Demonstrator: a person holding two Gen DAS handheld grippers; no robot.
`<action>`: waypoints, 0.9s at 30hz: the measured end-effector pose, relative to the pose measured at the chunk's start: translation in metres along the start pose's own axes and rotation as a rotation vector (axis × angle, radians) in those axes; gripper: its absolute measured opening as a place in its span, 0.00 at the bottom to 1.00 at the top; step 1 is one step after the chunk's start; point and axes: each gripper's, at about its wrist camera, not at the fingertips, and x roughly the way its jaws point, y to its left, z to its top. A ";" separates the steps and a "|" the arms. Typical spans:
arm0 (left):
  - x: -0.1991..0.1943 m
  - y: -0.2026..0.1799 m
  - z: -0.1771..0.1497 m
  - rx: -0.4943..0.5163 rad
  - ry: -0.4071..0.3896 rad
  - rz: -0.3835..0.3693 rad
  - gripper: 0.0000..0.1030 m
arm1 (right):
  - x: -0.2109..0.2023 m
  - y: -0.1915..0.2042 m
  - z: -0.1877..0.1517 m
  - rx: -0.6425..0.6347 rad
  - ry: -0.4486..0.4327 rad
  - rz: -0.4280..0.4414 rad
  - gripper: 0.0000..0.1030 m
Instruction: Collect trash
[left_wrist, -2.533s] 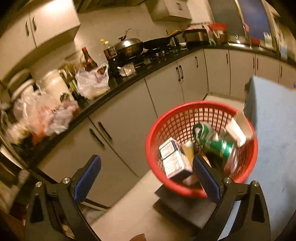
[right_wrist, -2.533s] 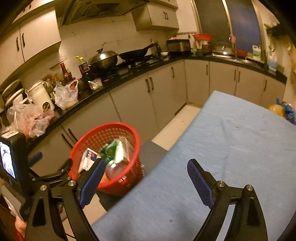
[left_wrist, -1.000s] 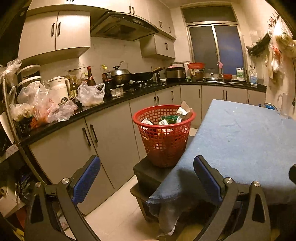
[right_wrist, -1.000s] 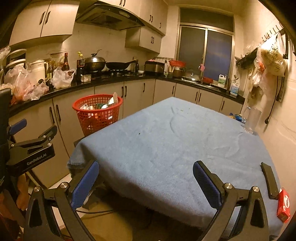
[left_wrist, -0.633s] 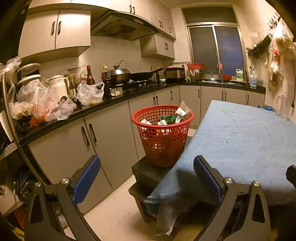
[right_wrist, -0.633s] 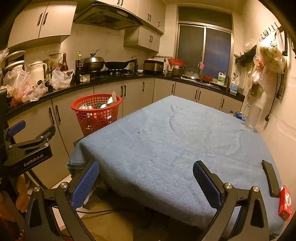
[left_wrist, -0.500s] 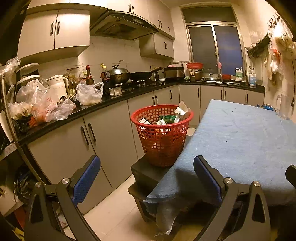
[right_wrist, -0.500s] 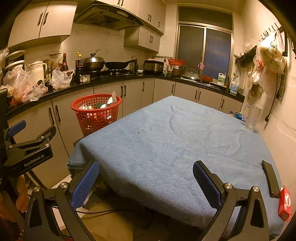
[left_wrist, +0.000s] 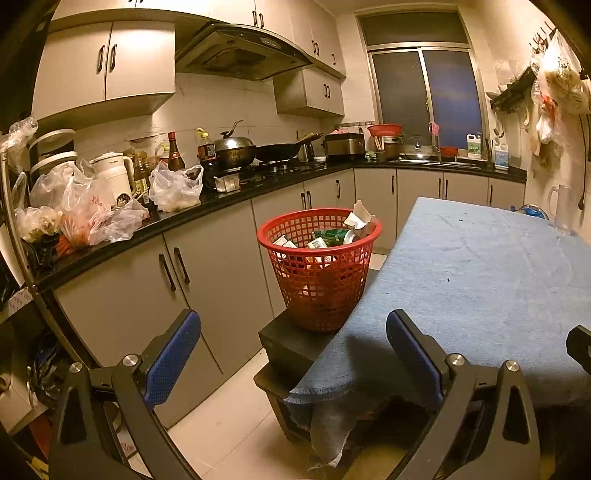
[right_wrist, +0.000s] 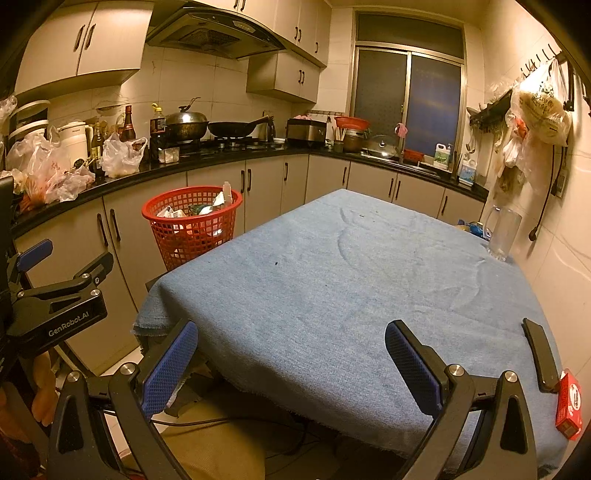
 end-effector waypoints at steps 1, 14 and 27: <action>0.000 0.000 0.000 0.003 0.000 0.000 0.97 | 0.000 0.000 0.000 0.000 0.000 0.000 1.00; 0.001 -0.002 0.002 0.009 0.000 -0.011 0.97 | 0.001 0.000 -0.001 0.001 0.003 0.001 1.00; 0.001 -0.002 0.002 0.008 0.000 -0.010 0.97 | 0.003 0.003 -0.008 -0.007 0.006 0.007 1.00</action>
